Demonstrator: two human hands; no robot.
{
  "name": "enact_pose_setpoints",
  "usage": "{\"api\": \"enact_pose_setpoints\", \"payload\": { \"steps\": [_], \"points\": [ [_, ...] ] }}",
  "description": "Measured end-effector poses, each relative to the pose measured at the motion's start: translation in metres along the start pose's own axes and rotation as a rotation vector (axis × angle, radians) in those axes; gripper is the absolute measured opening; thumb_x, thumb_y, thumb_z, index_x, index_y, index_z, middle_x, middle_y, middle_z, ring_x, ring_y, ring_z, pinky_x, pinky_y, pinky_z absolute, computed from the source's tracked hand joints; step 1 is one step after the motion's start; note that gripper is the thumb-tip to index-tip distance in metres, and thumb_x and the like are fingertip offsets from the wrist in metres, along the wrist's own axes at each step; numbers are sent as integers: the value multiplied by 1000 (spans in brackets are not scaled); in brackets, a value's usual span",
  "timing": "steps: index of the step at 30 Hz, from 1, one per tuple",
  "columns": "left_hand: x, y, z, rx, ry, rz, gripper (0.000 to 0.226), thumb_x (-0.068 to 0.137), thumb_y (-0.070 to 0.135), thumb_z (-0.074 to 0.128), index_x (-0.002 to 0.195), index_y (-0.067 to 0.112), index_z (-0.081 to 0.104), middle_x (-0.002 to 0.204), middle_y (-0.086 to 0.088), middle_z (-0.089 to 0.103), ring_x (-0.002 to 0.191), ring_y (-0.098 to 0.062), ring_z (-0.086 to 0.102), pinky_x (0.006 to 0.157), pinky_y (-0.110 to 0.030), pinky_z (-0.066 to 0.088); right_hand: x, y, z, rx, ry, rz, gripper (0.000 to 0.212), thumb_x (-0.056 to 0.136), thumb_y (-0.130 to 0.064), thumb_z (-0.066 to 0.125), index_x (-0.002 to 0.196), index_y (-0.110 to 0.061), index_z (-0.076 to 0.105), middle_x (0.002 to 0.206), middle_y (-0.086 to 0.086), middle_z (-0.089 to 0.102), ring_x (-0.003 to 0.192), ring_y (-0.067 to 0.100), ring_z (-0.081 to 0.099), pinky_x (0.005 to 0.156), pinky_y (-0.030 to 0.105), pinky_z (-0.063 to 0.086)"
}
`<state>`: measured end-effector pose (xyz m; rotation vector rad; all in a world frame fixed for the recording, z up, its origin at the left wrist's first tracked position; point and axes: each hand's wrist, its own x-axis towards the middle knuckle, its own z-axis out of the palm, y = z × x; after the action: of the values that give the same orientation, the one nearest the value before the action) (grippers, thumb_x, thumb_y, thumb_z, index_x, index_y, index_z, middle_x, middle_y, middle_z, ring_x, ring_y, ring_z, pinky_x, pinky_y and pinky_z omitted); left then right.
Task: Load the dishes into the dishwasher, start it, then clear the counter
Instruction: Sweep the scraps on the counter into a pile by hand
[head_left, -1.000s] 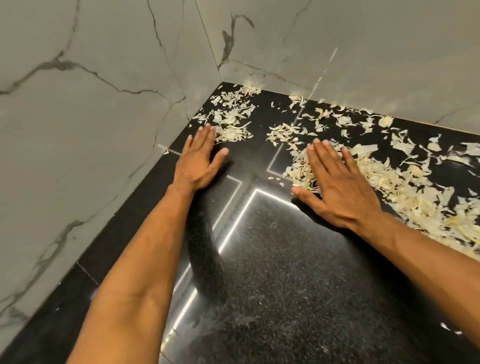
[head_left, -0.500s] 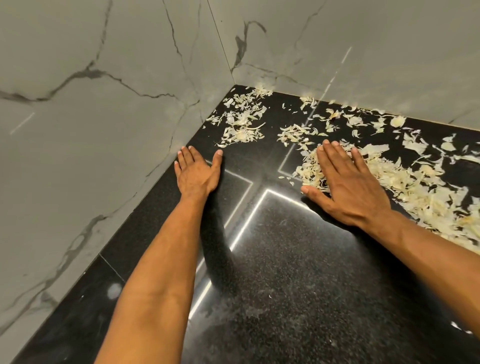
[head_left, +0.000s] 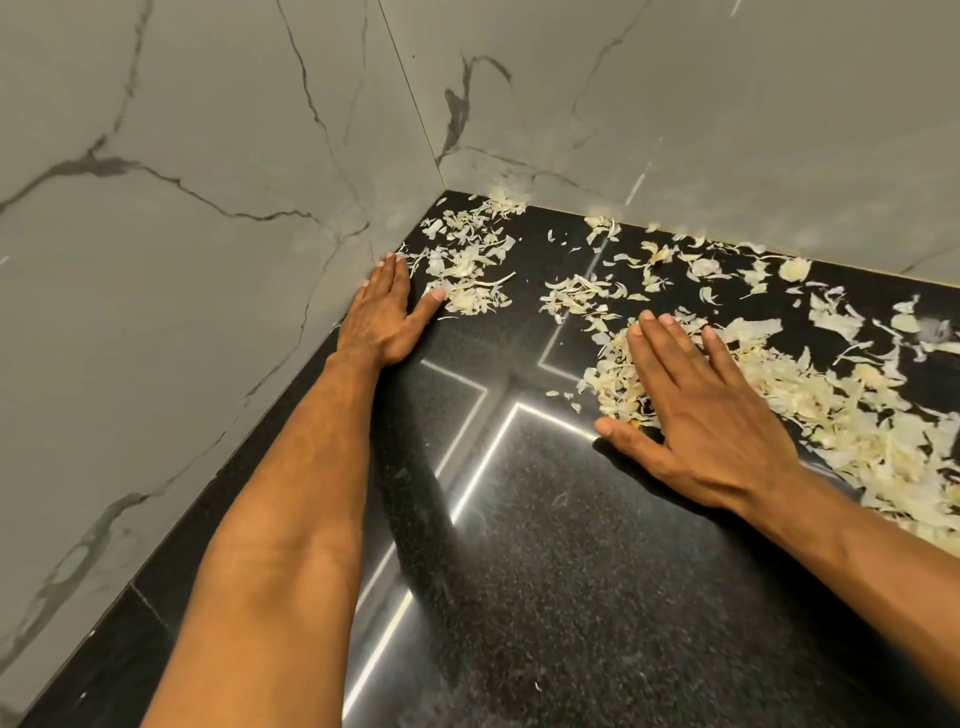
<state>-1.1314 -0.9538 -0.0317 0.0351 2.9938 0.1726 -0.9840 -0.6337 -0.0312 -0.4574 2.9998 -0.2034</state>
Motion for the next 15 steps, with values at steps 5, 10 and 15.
{"api": "enact_pose_setpoints", "payload": {
  "steps": [5, 10, 15],
  "points": [
    [1, 3, 0, 30, -15, 113, 89, 90, 74, 15, 155, 16, 0, 163, -5, -5, 150, -19, -4, 119, -37, -1, -1, -1, -4, -7, -37, 15, 96, 77, -81, -11, 147, -17, -27, 154, 3, -31, 143, 16, -29, 115, 37, -22],
    [-5, 28, 4, -79, 114, 237, 79, 95, 65, 18, 155, 17, 1, 163, -3, -3, 149, -17, -2, 119, -36, -1, -2, 0, -4, -5, -52, 18, 97, 75, -81, -13, 148, -17, -24, 154, 3, -28, 144, 17, -26, 114, 38, -22],
    [15, 18, 1, -105, 117, -40, 77, 97, 64, 15, 155, 14, 2, 163, -8, -1, 149, -22, -1, 120, -43, 2, 1, 0, -1, 6, -35, 14, 96, 77, -81, -12, 148, -17, -24, 153, 2, -29, 142, 16, -28, 113, 38, -23]
  ]
}}
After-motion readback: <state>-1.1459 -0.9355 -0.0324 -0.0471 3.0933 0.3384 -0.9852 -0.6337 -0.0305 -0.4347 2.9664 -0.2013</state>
